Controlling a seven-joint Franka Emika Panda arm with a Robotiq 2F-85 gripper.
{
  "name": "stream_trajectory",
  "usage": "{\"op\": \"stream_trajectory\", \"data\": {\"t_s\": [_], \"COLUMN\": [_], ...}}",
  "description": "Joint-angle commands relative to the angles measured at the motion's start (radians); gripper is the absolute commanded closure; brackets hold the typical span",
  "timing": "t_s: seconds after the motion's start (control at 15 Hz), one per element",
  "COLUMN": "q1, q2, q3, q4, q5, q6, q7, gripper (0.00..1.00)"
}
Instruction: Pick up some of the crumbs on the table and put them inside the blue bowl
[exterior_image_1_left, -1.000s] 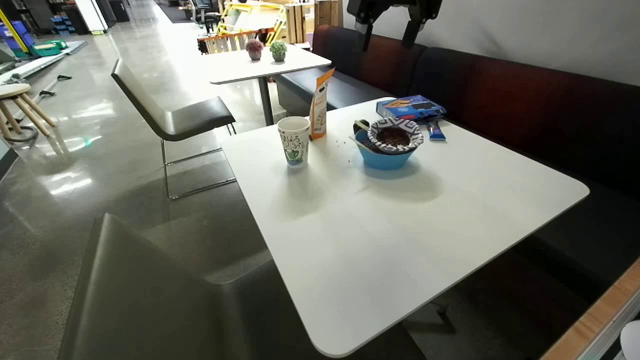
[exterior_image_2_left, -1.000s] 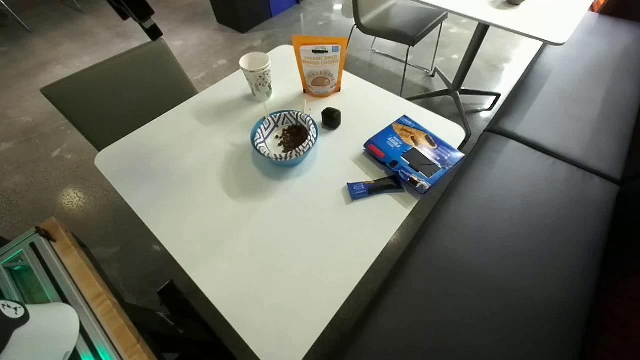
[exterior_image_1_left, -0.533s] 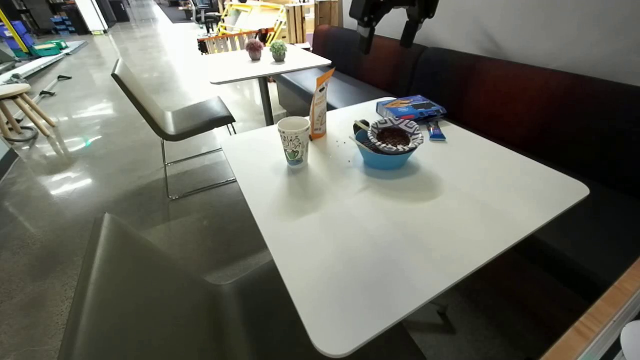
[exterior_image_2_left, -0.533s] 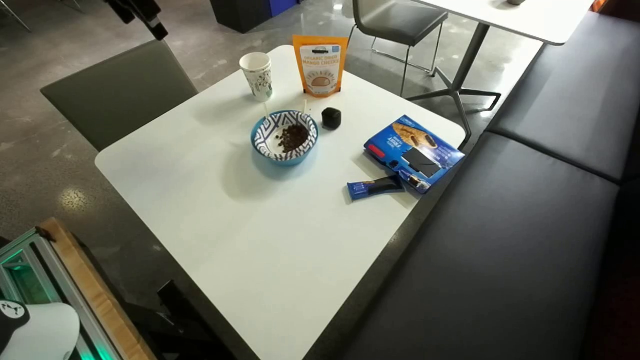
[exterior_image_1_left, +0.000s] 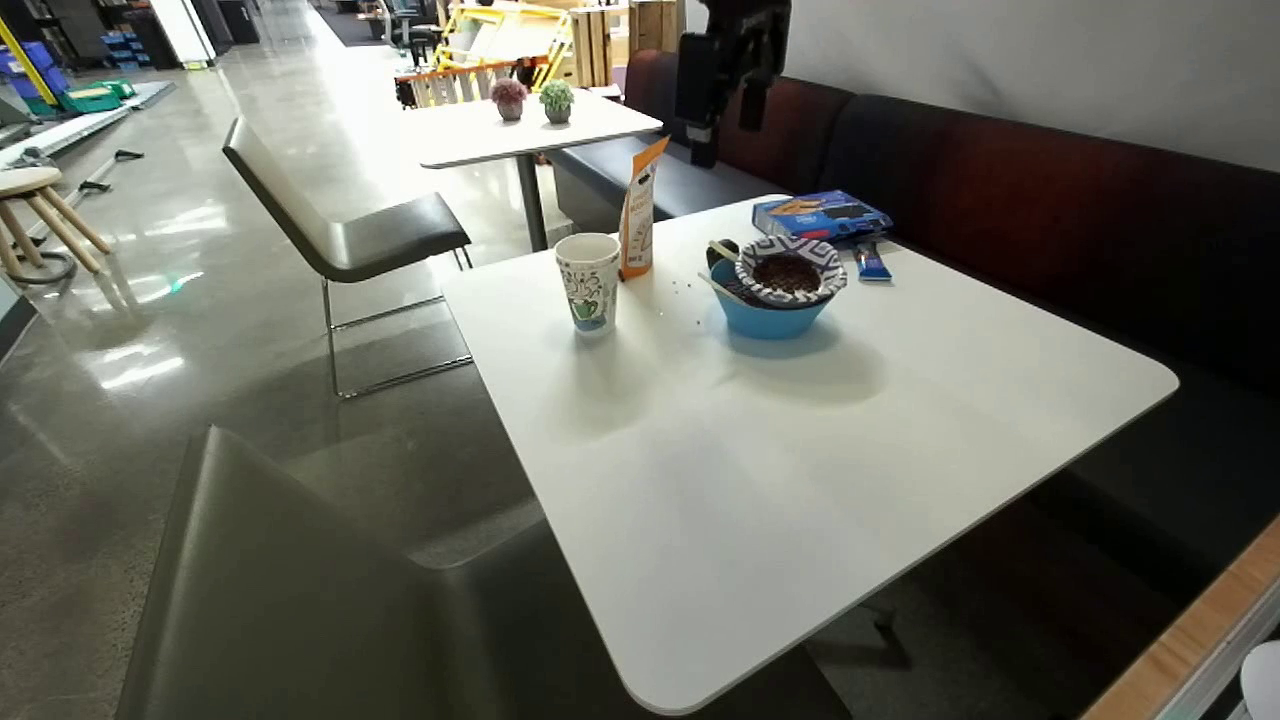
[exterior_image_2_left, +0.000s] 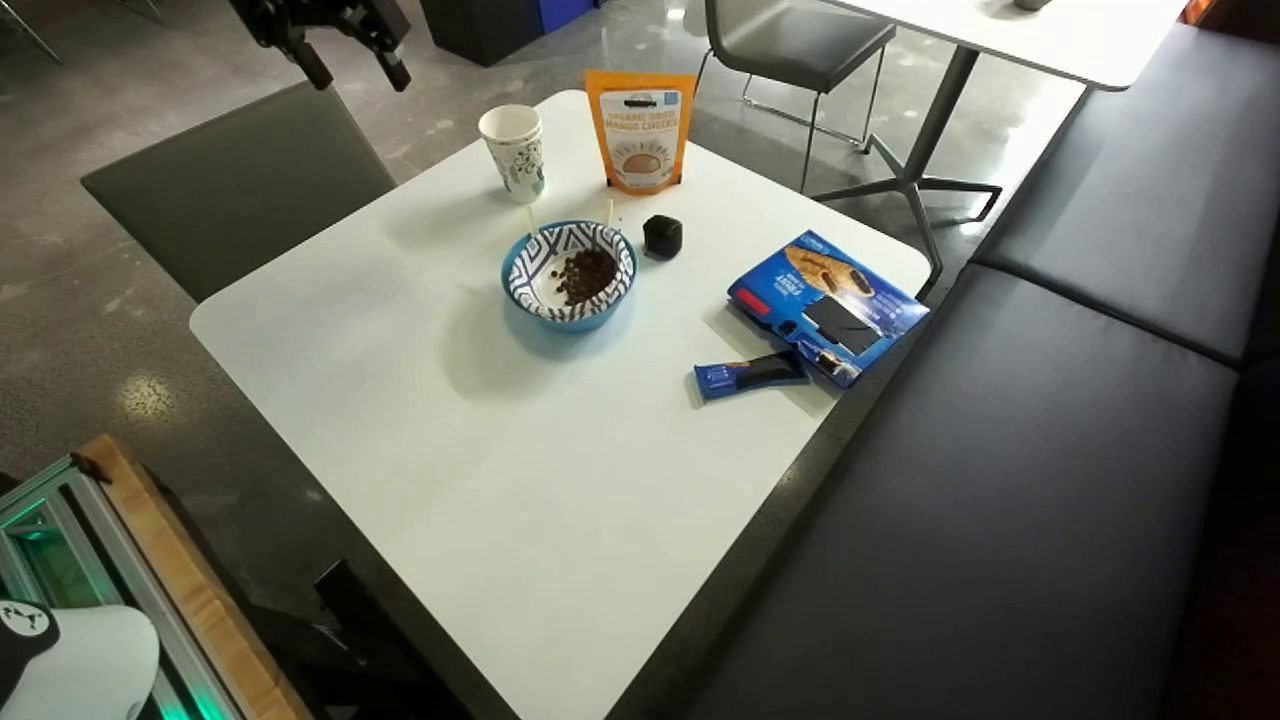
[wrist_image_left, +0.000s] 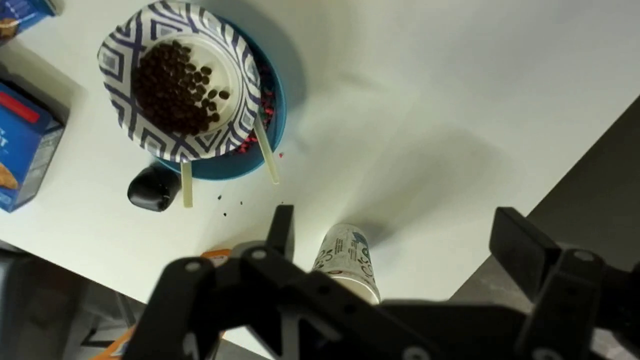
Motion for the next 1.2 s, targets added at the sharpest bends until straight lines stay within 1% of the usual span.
{"op": "stream_trajectory", "data": {"t_s": [0.0, 0.27, 0.47, 0.67, 0.87, 1.07, 1.13], "q1": [0.015, 0.023, 0.021, 0.019, 0.008, 0.011, 0.020], "q2": [0.177, 0.333, 0.426, 0.497, 0.542, 0.580, 0.593], "q3": [-0.009, -0.005, -0.010, -0.025, -0.029, -0.037, -0.049], "q4": [0.153, 0.264, 0.319, 0.347, 0.357, 0.372, 0.378], "q5": [-0.077, -0.153, -0.201, -0.249, -0.242, -0.238, -0.270], "q6": [-0.062, -0.085, -0.074, -0.051, -0.037, -0.006, 0.016], "q7": [-0.123, -0.253, -0.344, -0.368, -0.389, -0.363, -0.355], "gripper": [0.00, 0.00, 0.00, 0.00, 0.00, 0.00, 0.00]}}
